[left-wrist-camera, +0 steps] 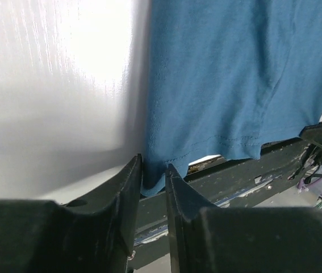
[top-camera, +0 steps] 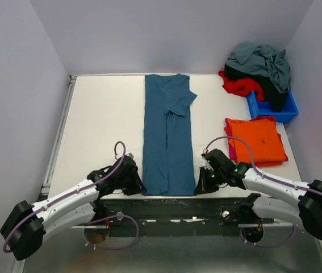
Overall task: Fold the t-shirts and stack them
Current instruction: Grab the bottom of the folded rectangular tshirt with both arms, then fold the folded rectangular tshirt in 1/3 of the way
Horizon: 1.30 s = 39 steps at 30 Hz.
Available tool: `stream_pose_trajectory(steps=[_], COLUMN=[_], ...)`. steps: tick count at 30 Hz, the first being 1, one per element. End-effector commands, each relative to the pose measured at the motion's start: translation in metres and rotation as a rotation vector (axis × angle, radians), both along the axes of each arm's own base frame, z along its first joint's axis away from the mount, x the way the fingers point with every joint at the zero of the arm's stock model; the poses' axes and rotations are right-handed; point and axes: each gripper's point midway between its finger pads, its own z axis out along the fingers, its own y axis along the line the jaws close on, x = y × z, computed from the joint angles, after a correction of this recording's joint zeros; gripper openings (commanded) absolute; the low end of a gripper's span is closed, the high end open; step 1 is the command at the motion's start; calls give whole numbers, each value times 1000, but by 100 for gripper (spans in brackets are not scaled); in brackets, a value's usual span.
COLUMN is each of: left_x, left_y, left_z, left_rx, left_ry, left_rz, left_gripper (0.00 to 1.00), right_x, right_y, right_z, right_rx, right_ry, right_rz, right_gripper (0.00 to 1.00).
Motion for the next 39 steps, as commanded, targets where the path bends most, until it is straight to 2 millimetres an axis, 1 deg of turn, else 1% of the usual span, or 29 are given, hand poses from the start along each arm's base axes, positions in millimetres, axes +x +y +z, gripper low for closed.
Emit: stream_pose_trajectory(steps=[1, 4, 7, 12, 13, 14, 15, 18, 22, 26, 28, 31, 33, 35, 39], left_x=[-10, -12, -16, -18, -17, -17, -17, -15, -6, 15, 29, 52, 72, 92, 135], left_y=[-2, 0, 0, 0, -1, -1, -2, -5, -13, -23, -29, -33, -32, -26, -18], left_z=[-6, -9, -12, -9, -8, -8, -7, 0, 19, 42, 58, 73, 83, 88, 99], left_rx=[-10, -6, -7, -18, -24, -24, -28, -28, -46, -62, -66, -60, -52, -34, -43], left_ry=[38, 44, 60, 55, 53, 53, 53, 44, 6, -77, -130, -190, -222, -233, -278], left_rz=[-19, -19, -20, -15, -15, -14, -15, -29, -45, -34, -25, -4, 8, 42, 105], left_gripper=[34, 33, 24, 23, 17, 2, 0, 0, 0, 0, 0, 0, 0, 0, 0], right_x=[-4, -5, -5, -4, -5, -5, -5, -3, 9, 26, 35, 55, 74, 94, 138], right_y=[-2, -3, -4, -3, -3, -2, -2, 0, 2, 6, 5, 9, 12, 14, 17], right_z=[-5, -7, -8, -9, -9, -9, -8, -1, 20, 44, 52, 68, 78, 89, 101], right_rx=[-13, -15, -19, -17, -17, -15, -12, -4, 13, 42, 19, 10, 6, 2, 7], right_ry=[11, 16, 21, 18, 21, 20, 20, 11, -65, -162, -197, -239, -267, -292, -319], right_rz=[3, 2, 2, 2, 2, 4, 7, 12, 1, -28, -43, -69, -97, -124, -160], right_gripper=[1, 1, 1, 1, 1, 1, 1, 1, 1, 1, 1, 1, 1, 1, 1])
